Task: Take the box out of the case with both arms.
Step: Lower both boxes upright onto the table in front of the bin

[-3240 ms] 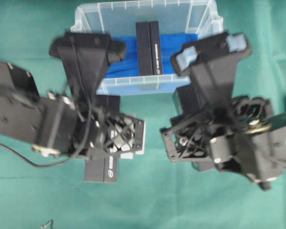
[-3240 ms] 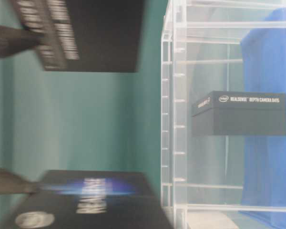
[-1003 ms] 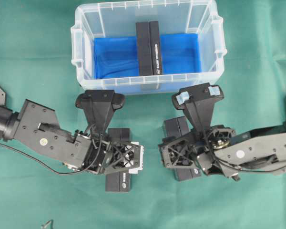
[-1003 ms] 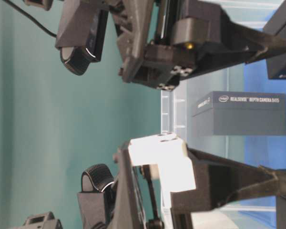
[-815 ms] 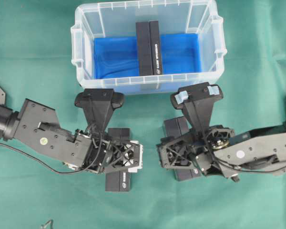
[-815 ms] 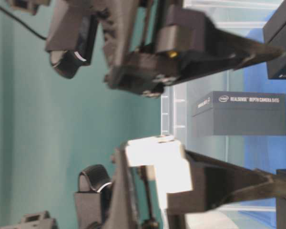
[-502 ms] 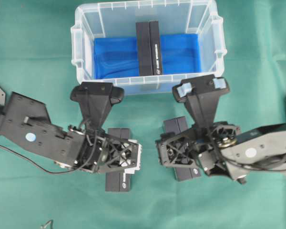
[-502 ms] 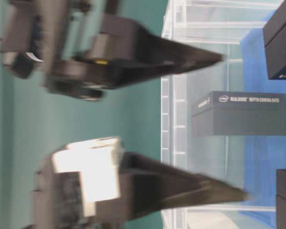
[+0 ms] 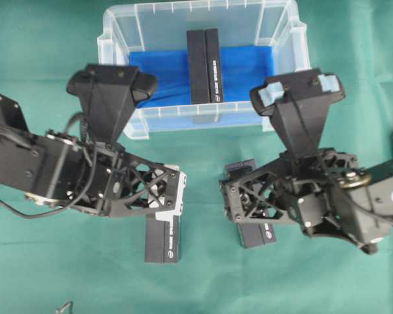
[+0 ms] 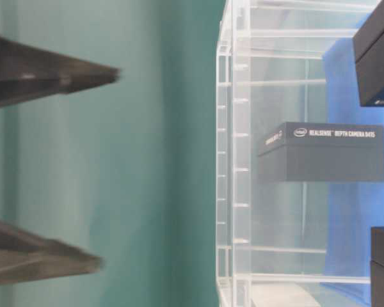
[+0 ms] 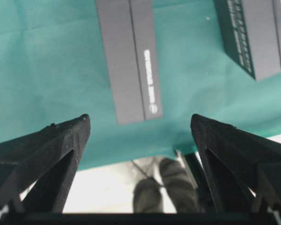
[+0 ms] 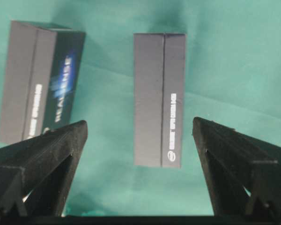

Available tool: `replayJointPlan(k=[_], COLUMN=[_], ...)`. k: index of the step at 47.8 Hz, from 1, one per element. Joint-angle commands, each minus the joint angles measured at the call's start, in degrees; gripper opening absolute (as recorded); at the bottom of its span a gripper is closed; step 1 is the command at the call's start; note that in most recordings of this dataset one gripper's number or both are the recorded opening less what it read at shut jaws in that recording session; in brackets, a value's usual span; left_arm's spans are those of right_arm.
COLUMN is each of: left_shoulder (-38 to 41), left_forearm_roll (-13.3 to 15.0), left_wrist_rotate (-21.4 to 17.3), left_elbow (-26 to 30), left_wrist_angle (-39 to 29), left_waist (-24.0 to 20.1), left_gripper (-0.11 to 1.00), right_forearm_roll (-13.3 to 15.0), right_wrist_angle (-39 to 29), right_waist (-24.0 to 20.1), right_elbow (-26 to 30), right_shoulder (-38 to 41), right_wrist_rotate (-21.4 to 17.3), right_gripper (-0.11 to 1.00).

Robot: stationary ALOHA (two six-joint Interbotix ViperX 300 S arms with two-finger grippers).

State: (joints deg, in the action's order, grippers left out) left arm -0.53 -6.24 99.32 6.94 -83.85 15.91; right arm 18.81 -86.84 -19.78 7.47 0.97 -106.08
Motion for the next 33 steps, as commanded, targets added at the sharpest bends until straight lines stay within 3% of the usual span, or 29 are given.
replayJointPlan(k=[1, 13, 33], left_shoulder=[-0.9, 0.7, 0.8], left_forearm_roll=[-0.4, -0.4, -0.6], left_wrist_rotate=[-1.1, -2.6, -2.0], left_elbow=[4.2, 9.1, 9.1], left_wrist_angle=[-2.8, -7.2, -7.5], left_waist=[-0.5, -0.9, -0.5], left_gripper=[0.9, 0.9, 0.9], right_forearm_roll=[0.9, 0.7, 0.3], right_wrist_angle=[-2.7, -7.6, -7.6], right_waist=[-0.2, -0.1, -0.2], right_elbow=[3.8, 7.1, 7.1], right_shoulder=[-1.9, -1.9, -1.8], right_wrist_rotate=[1.1, 3.3, 4.1], right_gripper=[0.91, 0.91, 0.91])
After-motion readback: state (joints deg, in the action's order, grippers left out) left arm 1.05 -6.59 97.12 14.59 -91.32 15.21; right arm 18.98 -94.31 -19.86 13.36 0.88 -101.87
